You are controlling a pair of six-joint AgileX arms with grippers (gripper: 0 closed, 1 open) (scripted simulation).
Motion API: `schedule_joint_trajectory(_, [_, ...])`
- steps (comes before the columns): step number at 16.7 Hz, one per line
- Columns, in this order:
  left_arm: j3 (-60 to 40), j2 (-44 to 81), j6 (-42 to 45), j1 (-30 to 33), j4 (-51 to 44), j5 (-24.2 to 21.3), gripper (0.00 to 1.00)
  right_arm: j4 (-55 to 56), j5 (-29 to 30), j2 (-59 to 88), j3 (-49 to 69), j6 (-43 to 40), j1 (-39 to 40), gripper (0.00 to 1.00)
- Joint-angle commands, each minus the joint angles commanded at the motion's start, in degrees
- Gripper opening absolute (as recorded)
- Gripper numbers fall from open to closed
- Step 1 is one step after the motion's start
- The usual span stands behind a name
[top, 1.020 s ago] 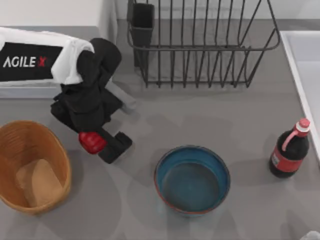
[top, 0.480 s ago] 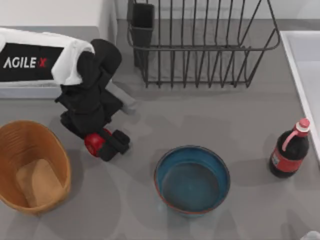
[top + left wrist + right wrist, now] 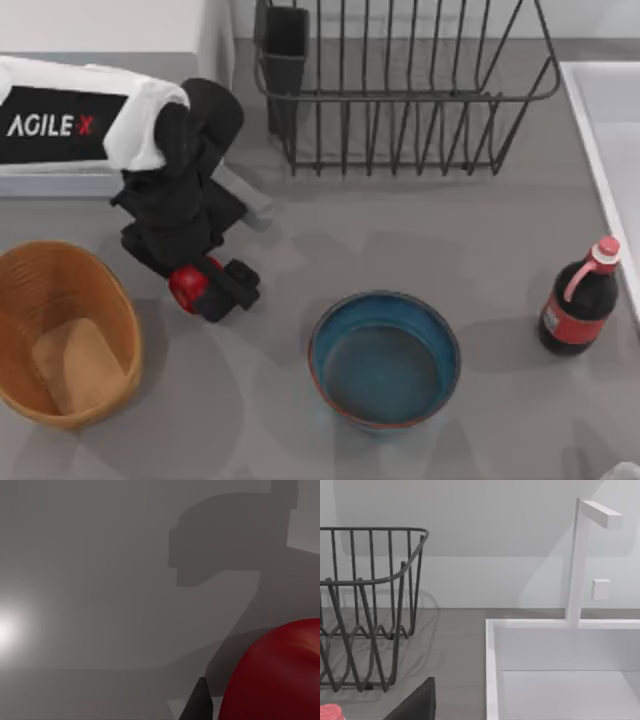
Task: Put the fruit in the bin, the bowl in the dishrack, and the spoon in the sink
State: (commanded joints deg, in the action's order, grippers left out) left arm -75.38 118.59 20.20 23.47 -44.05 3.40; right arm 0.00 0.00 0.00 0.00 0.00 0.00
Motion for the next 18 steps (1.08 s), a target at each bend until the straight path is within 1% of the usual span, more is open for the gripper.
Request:
schedule_joint_trajectory(2, [0.00,0.00,0.00,0.00,0.00,0.00,0.00,0.00,0.00,0.00,0.00,0.00,0.00,1.00])
schedule_joint_trajectory(3, [-0.02,-1.06,-0.83,0.39,-0.83,-1.87,0.00,0.00,0.00,0.00,0.00,0.00,0.00,1.00])
schedule_joint_trajectory(5, [-0.91,-1.59,-0.86,0.45,-1.70,-2.11,0.00,0.00,0.00,0.00,0.00,0.00,0.00,1.00])
schedule_joint_trajectory(9, [-6.12,-3.81,-1.19,0.30,-8.13,-1.96,0.00,0.00,0.00,0.00,0.00,0.00,0.00,1.00])
schedule_joint_trajectory(14, [-11.78,-6.55,-1.23,0.37,-18.93,-2.09,0.00,0.00,0.00,0.00,0.00,0.00,0.00,1.00])
schedule_joint_trajectory(16, [-13.79,-7.58,-1.09,0.51,-21.35,-1.92,0.00,0.00,0.00,0.00,0.00,0.00,0.00,1.00])
schedule_joint_trajectory(18, [-14.16,-7.80,-1.07,0.53,-21.72,-1.81,0.00,0.00,0.00,0.00,0.00,0.00,0.00,1.00])
